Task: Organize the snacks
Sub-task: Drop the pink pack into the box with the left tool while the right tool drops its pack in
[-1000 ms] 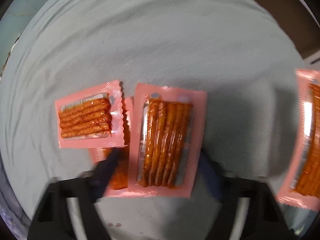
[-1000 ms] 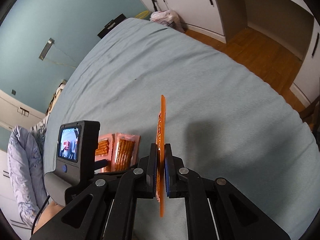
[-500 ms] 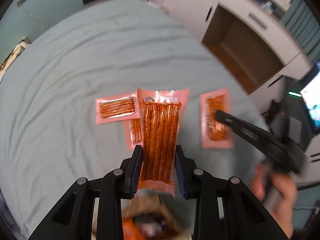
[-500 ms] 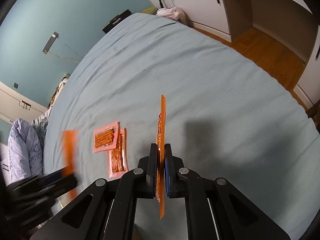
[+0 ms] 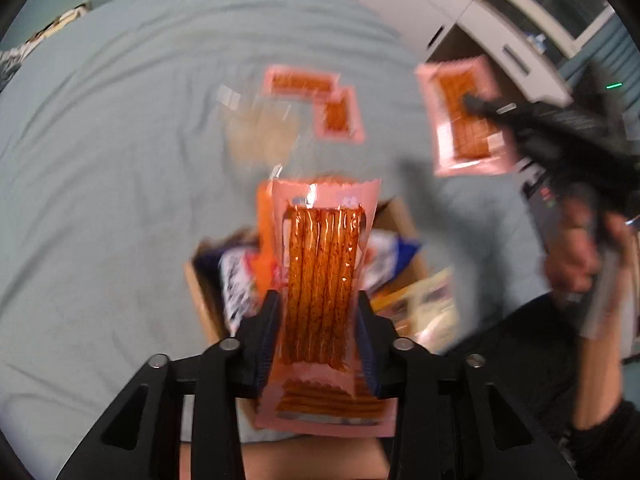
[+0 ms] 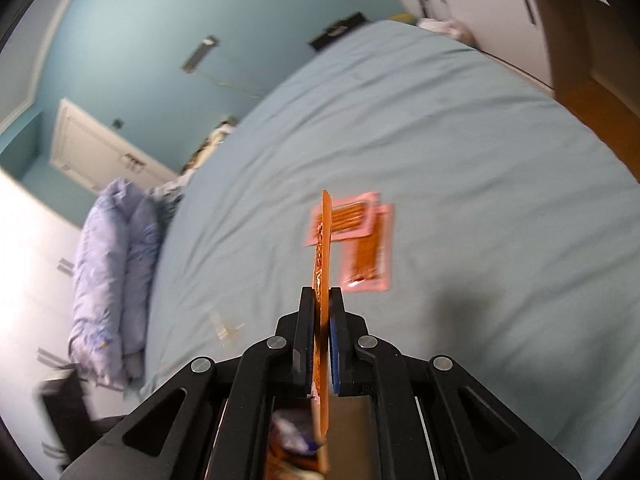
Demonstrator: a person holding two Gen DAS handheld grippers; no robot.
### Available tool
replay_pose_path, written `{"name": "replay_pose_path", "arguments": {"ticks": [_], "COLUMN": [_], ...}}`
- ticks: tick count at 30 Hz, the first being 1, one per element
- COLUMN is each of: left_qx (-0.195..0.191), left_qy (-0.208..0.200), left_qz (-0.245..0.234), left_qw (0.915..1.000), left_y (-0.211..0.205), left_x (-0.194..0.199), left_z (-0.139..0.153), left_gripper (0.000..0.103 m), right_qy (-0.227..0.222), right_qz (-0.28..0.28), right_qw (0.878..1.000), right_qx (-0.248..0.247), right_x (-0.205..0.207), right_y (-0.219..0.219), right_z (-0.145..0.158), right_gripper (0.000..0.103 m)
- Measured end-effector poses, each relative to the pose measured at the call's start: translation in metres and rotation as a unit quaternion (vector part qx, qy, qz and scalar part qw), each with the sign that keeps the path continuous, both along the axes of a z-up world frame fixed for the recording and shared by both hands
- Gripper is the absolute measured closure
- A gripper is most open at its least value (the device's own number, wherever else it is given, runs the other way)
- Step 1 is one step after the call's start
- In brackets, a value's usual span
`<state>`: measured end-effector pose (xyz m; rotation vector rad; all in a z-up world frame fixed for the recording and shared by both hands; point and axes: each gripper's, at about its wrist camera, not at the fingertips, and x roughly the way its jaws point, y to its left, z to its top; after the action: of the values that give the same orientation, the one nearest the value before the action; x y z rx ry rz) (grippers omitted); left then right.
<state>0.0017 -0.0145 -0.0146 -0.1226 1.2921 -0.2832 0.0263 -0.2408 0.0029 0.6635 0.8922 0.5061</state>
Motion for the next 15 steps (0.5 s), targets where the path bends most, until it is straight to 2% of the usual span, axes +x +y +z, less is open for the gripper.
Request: {"name": "replay_pose_path", "arguments": {"ticks": [1,3,4,5,7,9,15], "left_qx": [0.017,0.026,0.02,0.007,-0.007,0.003,0.032], "left_qy": [0.006,0.014,0.013,0.005,-0.017,-0.04,-0.084], "left_qz": [-0.001,0.001,-0.004,-0.013,-0.019,-0.015,0.018], "left_qw": [0.9998,0.9996,0.9997,0.9999,0.9996,0.9991,0.9958], "left_y": [0.0,-0.002,-0.003,-0.004,-0.004,-0.001,0.013], "left_x": [-0.002,-0.003,-0.003,-0.004,-0.006,-0.007,-0.015], "left_z": [-0.014,-0.023,-0.022,-0.017,-0.005,0.004,0.021], "left_gripper": [0.053,0.048,0.044,0.035,0.026,0.023,0.023], "right_qy": [-0.007,-0.012,-0.012,-0.013,-0.018,-0.018,-0.006], "right_qz": [0.011,0.031,0.051,0.063,0.089,0.116,0.16], "right_qw": [1.0,0.999,0.999,0.998,0.996,0.993,0.986], "right_qx": [-0.001,0.0,0.002,0.004,0.003,-0.007,-0.046], "right_x": [-0.006,-0.02,-0.028,-0.033,-0.043,-0.05,-0.039], "right_y": [0.003,0.006,0.011,0.013,0.02,0.03,0.06], "right_z": [0.0,-0.005,-0.007,-0.008,-0.008,-0.011,-0.016], "right_gripper": [0.099,0.099,0.099,0.099,0.099,0.099,0.099]}}
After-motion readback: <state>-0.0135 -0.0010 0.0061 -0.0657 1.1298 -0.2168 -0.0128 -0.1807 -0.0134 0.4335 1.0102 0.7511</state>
